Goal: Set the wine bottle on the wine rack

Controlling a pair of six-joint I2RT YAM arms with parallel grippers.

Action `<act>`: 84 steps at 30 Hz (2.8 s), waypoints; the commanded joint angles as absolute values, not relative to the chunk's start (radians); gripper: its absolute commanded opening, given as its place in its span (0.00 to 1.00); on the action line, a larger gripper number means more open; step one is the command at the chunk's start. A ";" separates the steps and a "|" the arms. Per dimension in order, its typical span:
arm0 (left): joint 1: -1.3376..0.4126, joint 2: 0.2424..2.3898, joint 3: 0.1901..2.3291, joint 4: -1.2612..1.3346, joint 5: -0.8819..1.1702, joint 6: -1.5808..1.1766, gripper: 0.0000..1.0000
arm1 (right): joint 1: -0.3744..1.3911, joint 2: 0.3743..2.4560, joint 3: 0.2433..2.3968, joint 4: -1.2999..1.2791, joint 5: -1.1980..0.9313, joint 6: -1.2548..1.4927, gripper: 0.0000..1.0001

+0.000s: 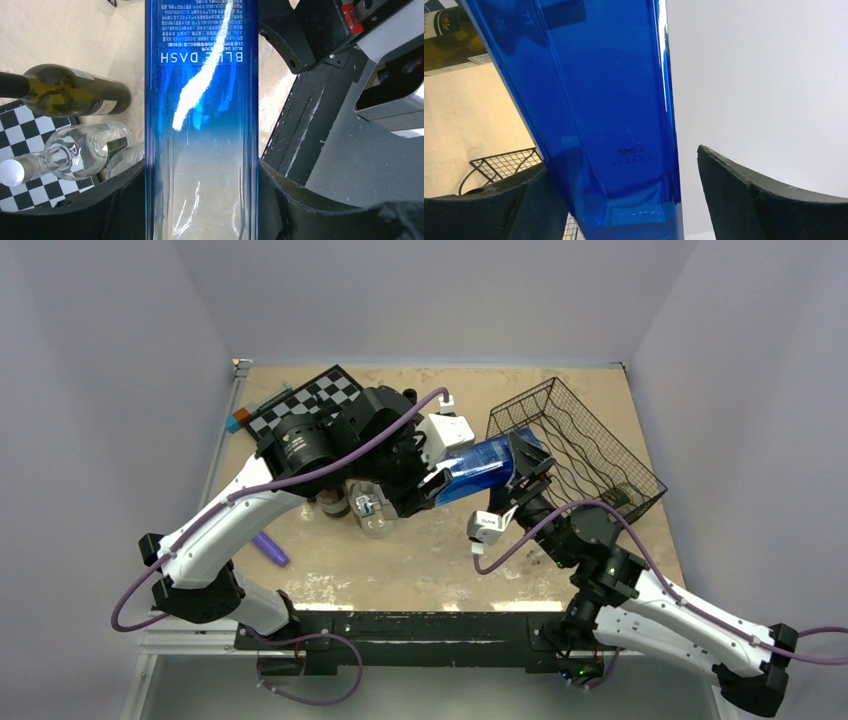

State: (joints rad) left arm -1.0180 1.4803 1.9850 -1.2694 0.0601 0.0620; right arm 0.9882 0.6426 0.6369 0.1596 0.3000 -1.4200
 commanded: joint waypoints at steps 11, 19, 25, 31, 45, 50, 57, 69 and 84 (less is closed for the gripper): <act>-1.015 1.465 2.052 -1.084 0.026 0.044 0.00 | 0.999 0.603 0.631 0.150 0.349 -1.340 0.99; -1.014 1.462 2.037 -1.043 0.005 0.047 0.00 | 0.999 0.568 0.659 -0.028 0.327 -1.178 0.99; -1.008 1.473 2.021 -1.022 0.005 0.052 0.00 | 0.999 0.504 0.703 -0.239 0.361 -1.049 0.99; -1.008 1.476 1.979 -0.988 0.005 0.047 0.00 | 0.999 0.495 0.903 -0.454 0.360 -0.674 0.99; -1.008 1.359 1.655 -0.768 0.048 -0.034 0.00 | 0.618 0.945 1.476 -0.848 0.285 0.244 0.92; -1.015 1.292 1.498 -0.619 0.131 -0.060 0.00 | 0.450 0.960 1.425 -0.960 0.311 0.441 0.95; -1.037 1.261 1.314 -0.404 0.155 -0.113 0.00 | 0.298 0.860 1.265 -1.037 0.378 0.535 0.96; -1.060 1.316 1.124 -0.133 0.061 -0.171 0.00 | 0.181 0.767 1.115 -1.183 0.430 0.664 0.71; -1.117 1.516 1.108 0.074 -0.024 -0.178 0.00 | 0.182 0.686 1.138 -1.263 0.353 0.719 0.76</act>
State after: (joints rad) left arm -1.0992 1.5185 1.0370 -0.1997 0.0097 -0.1654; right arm 0.1867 0.7036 1.1072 -1.2304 0.3634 0.6933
